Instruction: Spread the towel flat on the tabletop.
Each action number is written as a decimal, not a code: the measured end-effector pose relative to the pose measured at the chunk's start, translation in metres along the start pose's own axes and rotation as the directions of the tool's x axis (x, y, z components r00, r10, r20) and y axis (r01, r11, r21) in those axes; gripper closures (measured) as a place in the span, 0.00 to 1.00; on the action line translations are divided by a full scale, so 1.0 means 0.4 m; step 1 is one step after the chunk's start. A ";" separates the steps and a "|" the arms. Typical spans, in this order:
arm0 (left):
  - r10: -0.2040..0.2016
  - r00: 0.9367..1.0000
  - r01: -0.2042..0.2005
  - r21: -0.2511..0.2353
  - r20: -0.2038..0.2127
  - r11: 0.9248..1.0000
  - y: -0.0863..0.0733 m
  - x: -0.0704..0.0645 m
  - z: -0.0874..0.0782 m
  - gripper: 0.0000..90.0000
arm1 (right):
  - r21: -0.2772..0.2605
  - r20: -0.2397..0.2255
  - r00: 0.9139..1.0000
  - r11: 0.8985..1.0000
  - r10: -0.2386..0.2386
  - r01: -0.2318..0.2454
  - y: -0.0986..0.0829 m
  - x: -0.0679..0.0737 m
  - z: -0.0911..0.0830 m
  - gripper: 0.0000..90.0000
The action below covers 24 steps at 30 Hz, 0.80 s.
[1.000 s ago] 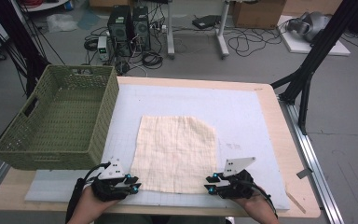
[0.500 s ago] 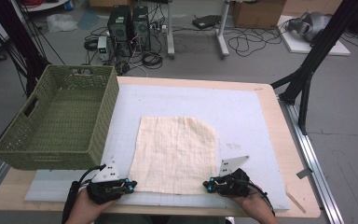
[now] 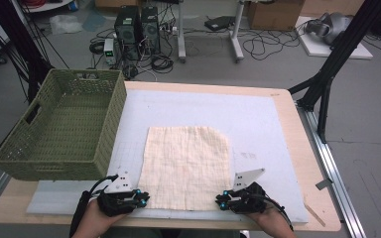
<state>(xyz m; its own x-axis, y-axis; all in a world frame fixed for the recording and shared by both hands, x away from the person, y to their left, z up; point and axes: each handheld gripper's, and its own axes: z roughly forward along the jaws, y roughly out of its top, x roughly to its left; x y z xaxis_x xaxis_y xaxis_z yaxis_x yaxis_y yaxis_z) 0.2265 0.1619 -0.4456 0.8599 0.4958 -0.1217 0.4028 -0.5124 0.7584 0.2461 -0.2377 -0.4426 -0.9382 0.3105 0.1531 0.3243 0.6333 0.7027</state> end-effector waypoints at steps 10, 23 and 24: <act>0.001 1.000 -0.001 -0.009 -0.002 1.000 -0.021 -0.021 -0.044 1.00 | -0.024 -0.042 0.999 0.999 -0.024 0.023 0.007 0.025 -0.017 0.99; -0.011 1.000 0.010 -0.076 -0.022 0.997 -0.002 -0.010 -0.054 0.85 | -0.100 0.010 1.000 0.995 0.028 -0.027 0.017 -0.008 -0.046 0.84; -0.009 1.000 0.006 -0.084 -0.027 0.996 0.003 -0.004 -0.051 0.84 | -0.103 0.029 0.999 0.994 0.038 -0.035 0.020 -0.021 -0.048 0.83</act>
<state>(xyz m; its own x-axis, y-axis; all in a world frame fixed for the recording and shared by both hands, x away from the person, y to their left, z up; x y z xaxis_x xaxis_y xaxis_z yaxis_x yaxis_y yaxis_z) 0.2190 0.1748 -0.4314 0.8475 0.5191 -0.1107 0.3803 -0.4484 0.8089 0.2542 -0.2489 -0.4251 -0.9210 0.3553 0.1597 0.3430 0.5456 0.7647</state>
